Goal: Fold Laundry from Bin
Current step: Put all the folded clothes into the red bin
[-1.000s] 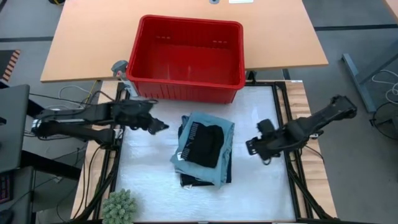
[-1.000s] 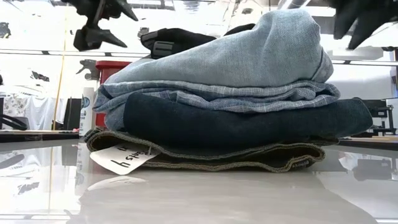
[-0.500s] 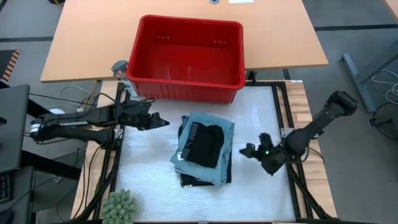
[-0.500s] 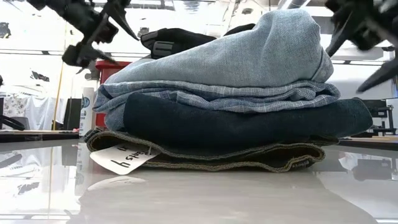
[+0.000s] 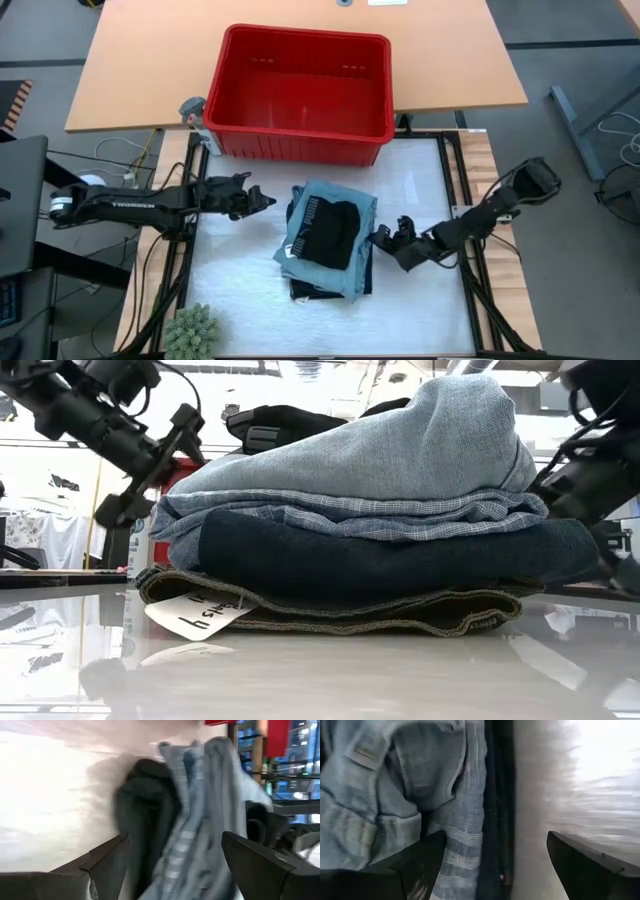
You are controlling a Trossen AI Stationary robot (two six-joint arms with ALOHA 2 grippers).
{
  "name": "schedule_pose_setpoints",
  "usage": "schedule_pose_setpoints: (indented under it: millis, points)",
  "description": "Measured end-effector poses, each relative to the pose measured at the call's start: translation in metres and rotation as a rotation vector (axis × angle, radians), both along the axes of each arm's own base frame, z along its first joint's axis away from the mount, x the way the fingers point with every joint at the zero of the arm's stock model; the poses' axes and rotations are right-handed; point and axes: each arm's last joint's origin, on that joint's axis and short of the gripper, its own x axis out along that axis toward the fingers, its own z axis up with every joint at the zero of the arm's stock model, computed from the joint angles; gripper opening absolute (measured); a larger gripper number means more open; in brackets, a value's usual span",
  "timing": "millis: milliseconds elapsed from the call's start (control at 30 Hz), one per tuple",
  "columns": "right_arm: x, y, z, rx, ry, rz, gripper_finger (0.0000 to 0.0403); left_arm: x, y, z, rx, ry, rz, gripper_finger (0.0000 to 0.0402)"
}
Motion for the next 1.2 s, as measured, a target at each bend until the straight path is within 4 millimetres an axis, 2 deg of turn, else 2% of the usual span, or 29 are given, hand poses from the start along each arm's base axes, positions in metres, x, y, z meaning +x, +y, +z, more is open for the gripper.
schedule_pose_setpoints:
  millis: [200, 367, 567, 667, 800, 900, 1000, 1200]
  points:
    - [0.017, -0.007, -0.014, 0.043, -0.019, -0.013, 0.0376, 0.01, 0.002, -0.014, 0.016, 0.033, -0.006, 0.0301]
    - [0.027, -0.014, -0.021, 0.073, -0.013, 0.027, 0.0375, 0.026, 0.003, -0.026, 0.021, 0.037, -0.02, 0.0301]
    - [0.029, -0.016, -0.021, 0.076, -0.015, 0.039, 0.0375, 0.044, 0.0, -0.048, 0.009, 0.072, -0.081, 0.0301]
    - [0.029, -0.016, -0.021, 0.087, -0.015, 0.036, 0.0375, 0.055, 0.0, -0.056, 0.008, 0.026, -0.12, 0.0301]
    - [0.029, -0.016, -0.021, 0.115, -0.023, 0.03, 0.0374, 0.059, -0.004, -0.074, -0.122, 0.076, -0.202, 0.0301]
    - [0.029, -0.016, -0.022, 0.12, -0.018, 0.03, 0.0374, 0.059, -0.013, -0.072, -0.151, 0.069, -0.279, 0.0301]
    - [0.029, -0.017, -0.022, 0.126, -0.018, 0.028, 0.0374, 0.054, -0.018, -0.061, -0.155, 0.06, -0.245, 0.0301]
    - [0.031, -0.021, -0.022, 0.126, -0.018, 0.017, 0.0374, 0.032, -0.02, -0.047, -0.159, 0.153, -0.217, 0.0301]
